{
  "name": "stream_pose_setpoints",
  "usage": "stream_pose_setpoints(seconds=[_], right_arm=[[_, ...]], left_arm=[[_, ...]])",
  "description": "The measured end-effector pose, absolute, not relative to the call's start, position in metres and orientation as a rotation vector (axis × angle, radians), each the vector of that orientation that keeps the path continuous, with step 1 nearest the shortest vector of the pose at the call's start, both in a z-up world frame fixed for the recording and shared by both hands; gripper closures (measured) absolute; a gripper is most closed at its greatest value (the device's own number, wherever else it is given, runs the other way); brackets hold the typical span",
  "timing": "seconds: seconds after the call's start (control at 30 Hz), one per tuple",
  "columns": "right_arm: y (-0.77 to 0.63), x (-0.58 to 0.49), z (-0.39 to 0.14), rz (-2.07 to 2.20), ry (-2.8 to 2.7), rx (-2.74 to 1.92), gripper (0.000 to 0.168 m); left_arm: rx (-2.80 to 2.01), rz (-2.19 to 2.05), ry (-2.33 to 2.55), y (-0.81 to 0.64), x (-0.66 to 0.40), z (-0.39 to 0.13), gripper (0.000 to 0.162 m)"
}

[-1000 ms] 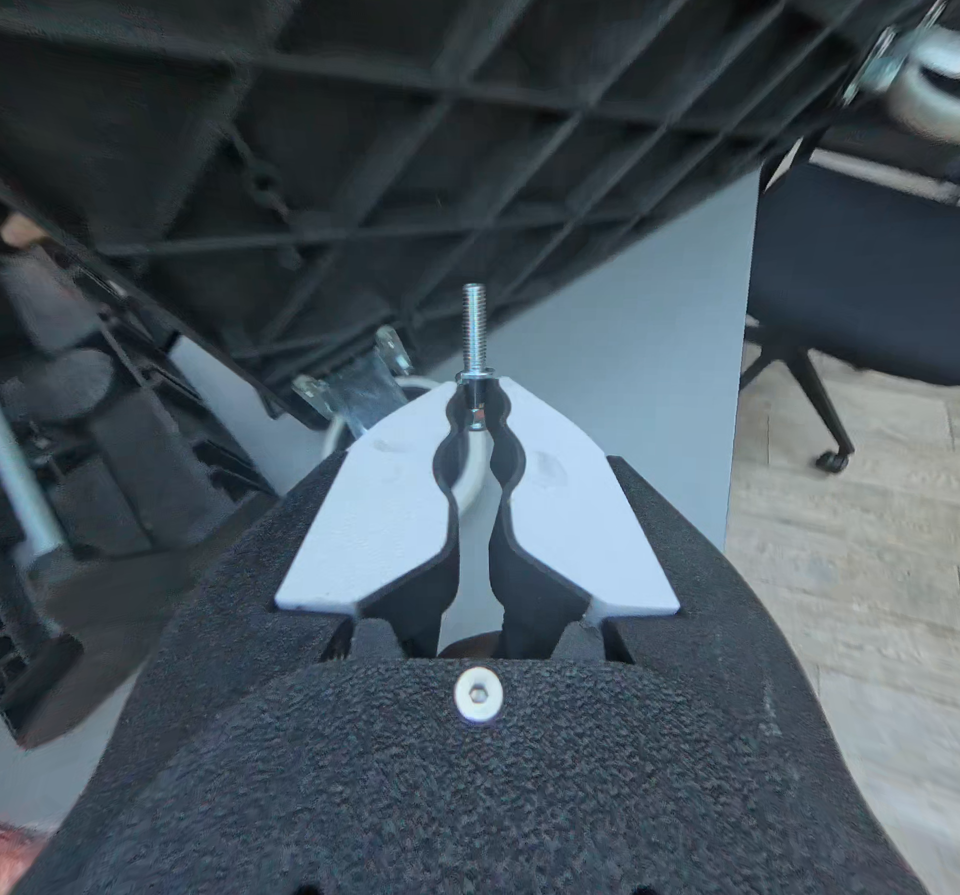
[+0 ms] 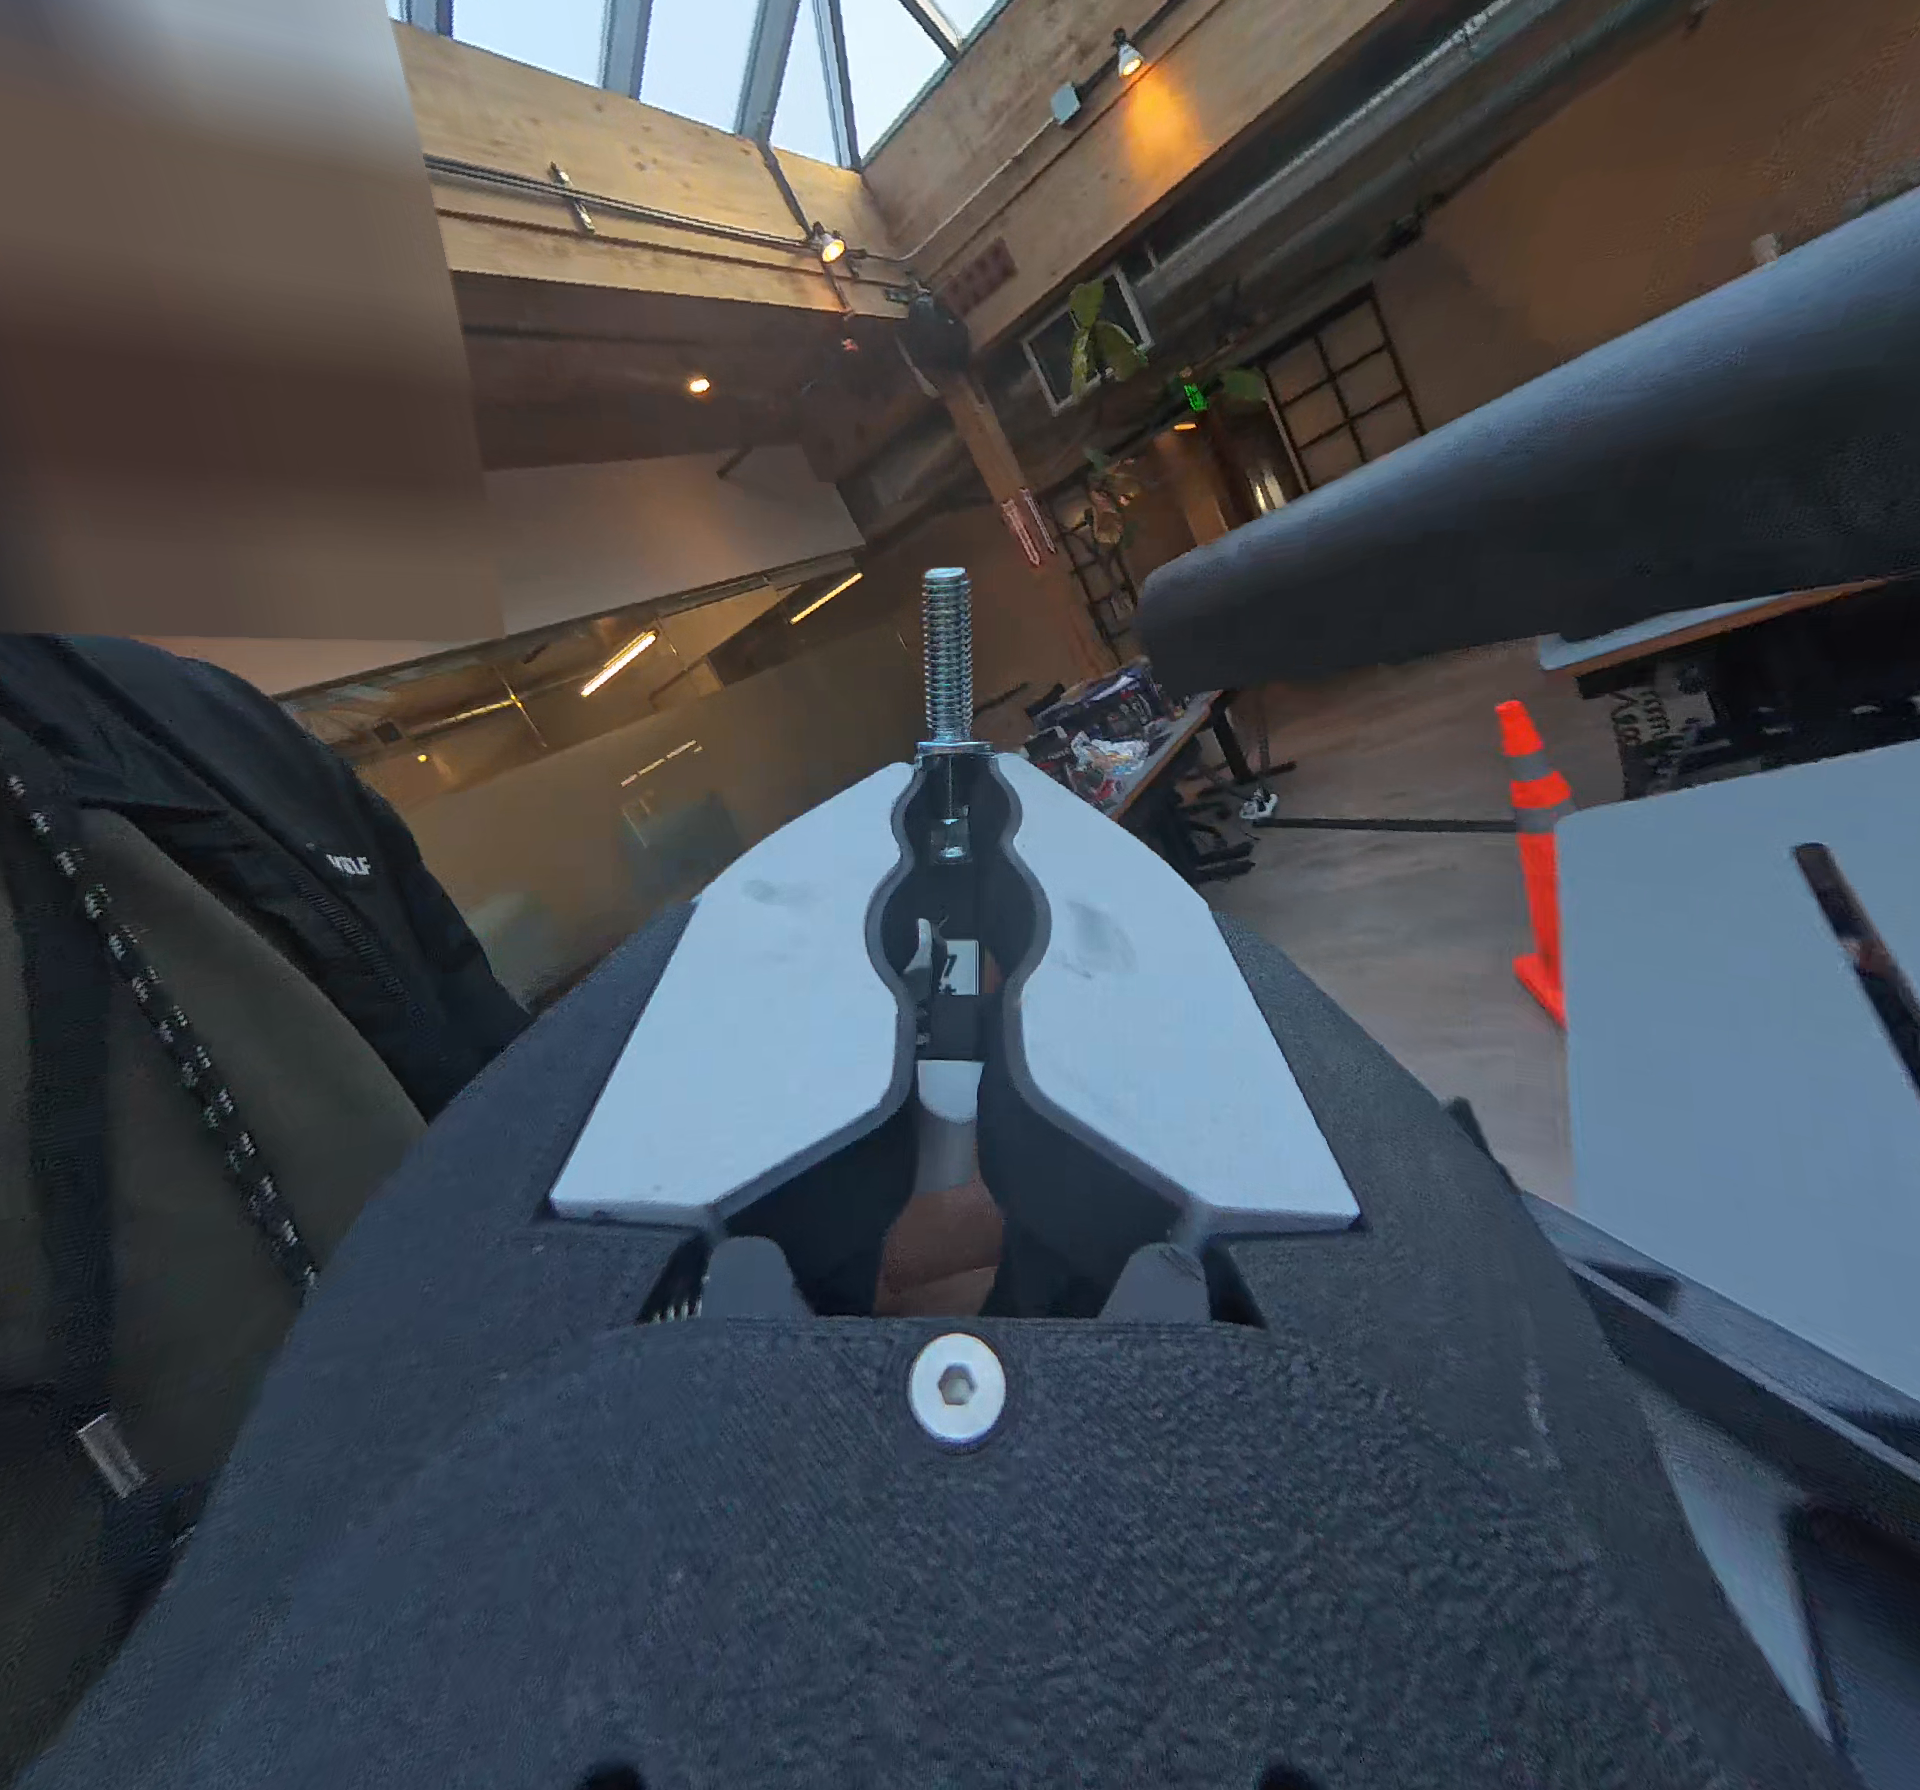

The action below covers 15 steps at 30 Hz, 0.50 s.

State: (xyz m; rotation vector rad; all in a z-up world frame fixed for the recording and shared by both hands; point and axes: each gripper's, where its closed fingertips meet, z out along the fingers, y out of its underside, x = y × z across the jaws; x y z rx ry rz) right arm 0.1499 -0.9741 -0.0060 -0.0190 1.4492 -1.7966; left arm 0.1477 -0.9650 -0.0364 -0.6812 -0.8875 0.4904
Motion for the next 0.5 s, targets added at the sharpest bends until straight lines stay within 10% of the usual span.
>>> stream_pose_setpoints(seconds=[0.5], right_arm=[[-1.198, 0.449, 0.014, -1.794, 1.276, -0.341, 0.158]], left_arm=[[-0.011, -0.045, -0.856, -1.185, 0.448, -0.016, 0.133]])
